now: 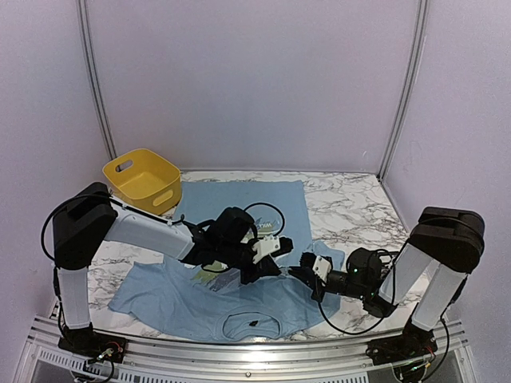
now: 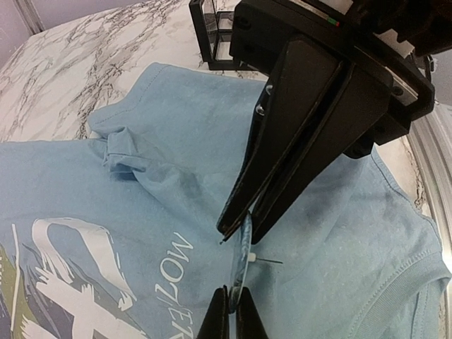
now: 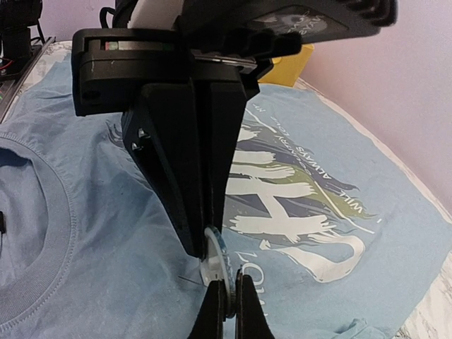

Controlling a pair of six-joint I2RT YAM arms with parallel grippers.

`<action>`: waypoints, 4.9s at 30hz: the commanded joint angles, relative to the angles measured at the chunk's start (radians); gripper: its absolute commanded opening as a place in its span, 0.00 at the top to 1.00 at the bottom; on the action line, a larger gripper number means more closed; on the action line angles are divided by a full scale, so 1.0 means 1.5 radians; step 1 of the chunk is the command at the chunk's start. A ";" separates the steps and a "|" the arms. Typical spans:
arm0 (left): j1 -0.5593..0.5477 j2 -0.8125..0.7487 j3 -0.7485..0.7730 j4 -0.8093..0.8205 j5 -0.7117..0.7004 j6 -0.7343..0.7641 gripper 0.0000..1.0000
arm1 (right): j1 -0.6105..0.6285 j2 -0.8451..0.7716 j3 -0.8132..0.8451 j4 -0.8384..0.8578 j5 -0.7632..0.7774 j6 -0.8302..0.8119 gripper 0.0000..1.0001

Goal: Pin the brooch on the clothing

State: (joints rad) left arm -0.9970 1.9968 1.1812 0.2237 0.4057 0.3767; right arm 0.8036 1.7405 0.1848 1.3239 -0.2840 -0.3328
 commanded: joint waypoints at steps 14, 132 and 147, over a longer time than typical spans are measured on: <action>-0.004 -0.056 -0.072 0.127 0.023 -0.023 1.00 | -0.005 0.002 0.009 0.021 -0.062 0.003 1.00; -0.014 -0.085 -0.090 0.079 0.087 -0.141 1.00 | -0.030 -0.210 0.025 -0.307 -0.212 0.081 0.52; -0.014 -0.083 -0.083 0.074 0.103 -0.132 1.00 | -0.030 -0.119 0.093 -0.261 -0.231 0.049 0.74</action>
State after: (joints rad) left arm -1.0180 1.8786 1.0313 0.3531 0.5251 0.1719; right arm 0.7628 1.5478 0.3000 0.8951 -0.6037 -0.2436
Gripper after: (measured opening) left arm 0.008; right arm 0.307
